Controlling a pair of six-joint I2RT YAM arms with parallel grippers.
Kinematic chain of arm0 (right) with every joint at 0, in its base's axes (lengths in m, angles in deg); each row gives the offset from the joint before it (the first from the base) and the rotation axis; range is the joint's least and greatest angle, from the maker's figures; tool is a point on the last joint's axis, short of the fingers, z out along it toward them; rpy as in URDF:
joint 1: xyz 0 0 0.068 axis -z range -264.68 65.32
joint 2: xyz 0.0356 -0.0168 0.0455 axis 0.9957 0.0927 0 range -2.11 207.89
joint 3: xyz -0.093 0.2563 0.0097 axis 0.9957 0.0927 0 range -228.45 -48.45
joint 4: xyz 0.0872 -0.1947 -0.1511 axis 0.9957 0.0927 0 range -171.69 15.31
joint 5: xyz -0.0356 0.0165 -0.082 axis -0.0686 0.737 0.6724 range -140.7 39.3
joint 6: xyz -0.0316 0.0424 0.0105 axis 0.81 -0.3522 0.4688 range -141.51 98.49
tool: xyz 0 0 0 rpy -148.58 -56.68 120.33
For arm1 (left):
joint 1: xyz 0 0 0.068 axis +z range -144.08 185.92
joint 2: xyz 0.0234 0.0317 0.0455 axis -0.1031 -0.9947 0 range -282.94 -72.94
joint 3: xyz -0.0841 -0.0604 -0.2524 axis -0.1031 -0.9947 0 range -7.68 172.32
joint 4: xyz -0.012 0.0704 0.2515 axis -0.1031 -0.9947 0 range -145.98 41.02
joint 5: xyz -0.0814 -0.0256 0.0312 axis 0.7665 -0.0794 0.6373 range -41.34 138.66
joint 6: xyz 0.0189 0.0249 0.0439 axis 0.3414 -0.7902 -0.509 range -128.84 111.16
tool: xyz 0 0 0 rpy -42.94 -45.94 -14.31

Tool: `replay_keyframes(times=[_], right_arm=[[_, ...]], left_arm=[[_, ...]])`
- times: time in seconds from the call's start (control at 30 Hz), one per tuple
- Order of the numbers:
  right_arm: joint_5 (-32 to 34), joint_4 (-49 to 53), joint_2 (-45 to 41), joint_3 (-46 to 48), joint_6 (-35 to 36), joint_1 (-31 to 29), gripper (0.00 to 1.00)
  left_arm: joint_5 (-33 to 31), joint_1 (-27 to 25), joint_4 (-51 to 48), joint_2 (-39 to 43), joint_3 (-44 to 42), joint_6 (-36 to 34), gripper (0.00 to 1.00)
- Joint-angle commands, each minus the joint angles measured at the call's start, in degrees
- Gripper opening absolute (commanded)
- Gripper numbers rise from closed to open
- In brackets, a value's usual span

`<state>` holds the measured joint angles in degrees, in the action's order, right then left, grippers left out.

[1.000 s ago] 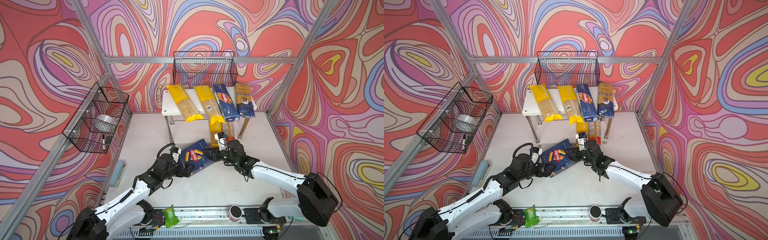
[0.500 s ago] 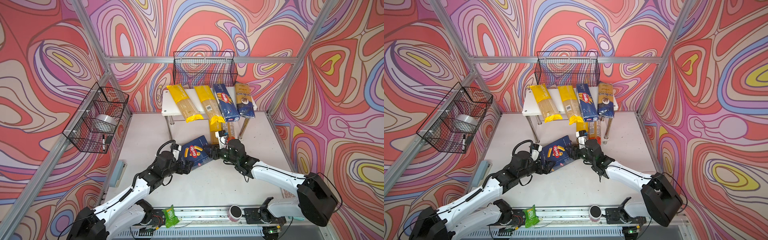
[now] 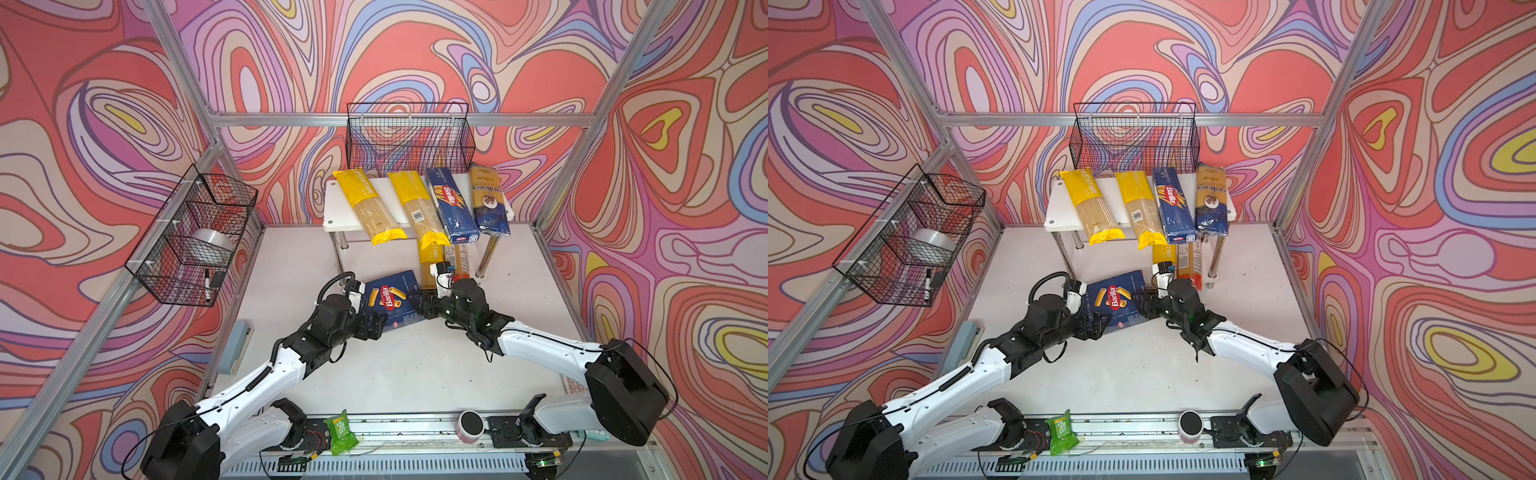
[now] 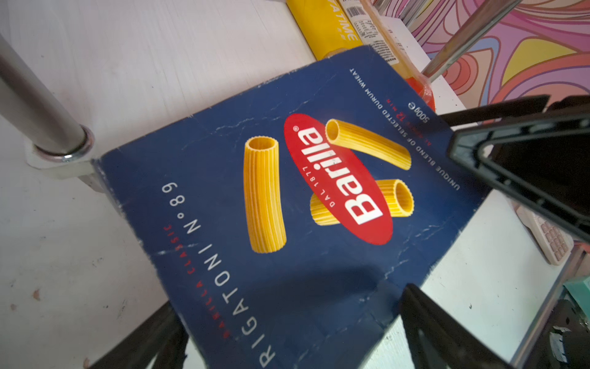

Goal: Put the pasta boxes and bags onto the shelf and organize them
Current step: 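Lift and tilt the Rigatoni box upright toward the shelf with both grippers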

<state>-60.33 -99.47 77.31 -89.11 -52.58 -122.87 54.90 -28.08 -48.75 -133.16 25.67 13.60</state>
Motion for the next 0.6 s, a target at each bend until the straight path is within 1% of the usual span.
replay_keyframes(times=[0.0,0.37,0.57], right_arm=[[-10.9,-6.8,1.1,-3.1,0.5,-2.9,0.56],[-10.8,-8.8,4.5,-6.7,1.7,-2.9,0.55],[-9.3,-10.1,4.9,-8.5,2.5,-2.9,0.55]], left_arm=[[10.0,-1.9,17.2,-0.3,5.9,-3.9,1.00],[9.1,-1.8,19.6,-2.7,7.0,-5.4,1.00],[8.9,-1.8,20.5,-4.1,7.0,-5.8,1.00]])
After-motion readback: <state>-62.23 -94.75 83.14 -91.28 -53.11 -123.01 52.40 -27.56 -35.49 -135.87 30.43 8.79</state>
